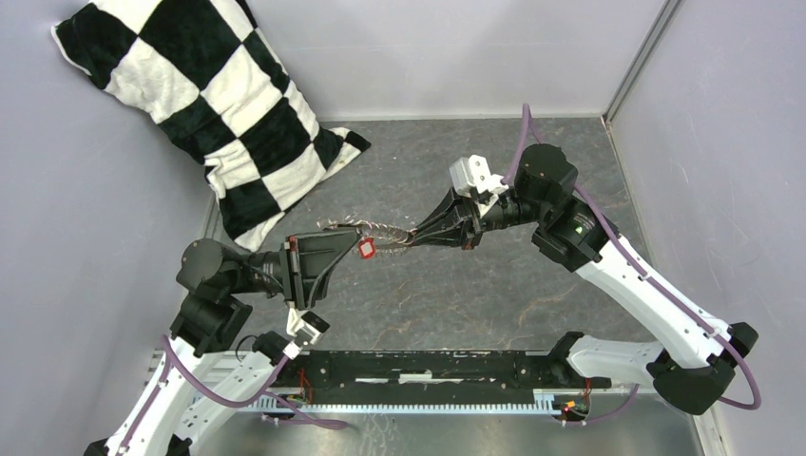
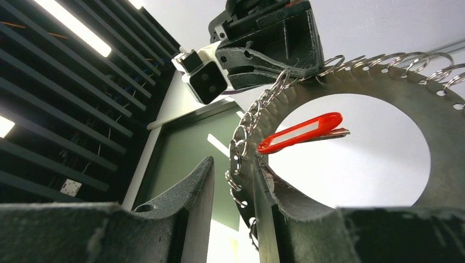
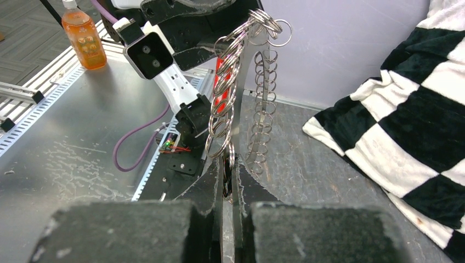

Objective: Put the keys on the keyring

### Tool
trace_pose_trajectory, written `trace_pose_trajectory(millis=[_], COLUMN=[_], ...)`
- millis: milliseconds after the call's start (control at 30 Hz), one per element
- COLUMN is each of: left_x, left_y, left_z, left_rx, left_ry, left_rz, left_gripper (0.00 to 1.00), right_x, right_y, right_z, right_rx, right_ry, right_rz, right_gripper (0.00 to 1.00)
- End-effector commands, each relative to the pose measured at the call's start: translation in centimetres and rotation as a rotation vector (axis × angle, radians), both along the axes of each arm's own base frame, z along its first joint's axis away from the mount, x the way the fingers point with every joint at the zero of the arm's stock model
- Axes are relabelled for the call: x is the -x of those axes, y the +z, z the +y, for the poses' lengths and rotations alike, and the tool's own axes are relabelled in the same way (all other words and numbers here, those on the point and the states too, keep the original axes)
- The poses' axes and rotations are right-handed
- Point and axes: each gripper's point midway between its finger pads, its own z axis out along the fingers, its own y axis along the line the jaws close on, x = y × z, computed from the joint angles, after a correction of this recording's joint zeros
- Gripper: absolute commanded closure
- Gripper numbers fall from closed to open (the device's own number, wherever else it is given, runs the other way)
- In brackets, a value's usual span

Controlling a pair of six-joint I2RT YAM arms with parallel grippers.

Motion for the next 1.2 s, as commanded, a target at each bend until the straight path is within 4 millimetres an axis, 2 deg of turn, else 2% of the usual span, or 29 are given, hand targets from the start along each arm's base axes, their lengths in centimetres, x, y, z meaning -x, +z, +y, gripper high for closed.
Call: trace_pose_trajectory(millis=[0,1167], left_x=[0.6,0.2], left_y=[2.1,0.1], left_z=[0.6,0.1], left_rx=[0.054,-0.001], left_ry=[0.007,-0.004], left_rz=[-0.045,0.038], left_gripper=[0.62,0.59], right_x=[1.6,2.9], right_y=[1.5,1.9], right_z=[-0.5,0.0], right_rx=[-0.043,-0.062], right_ry=[0.057,0.086], right_rz=[-0.042,-0.037], right_gripper=[0.99,0.99])
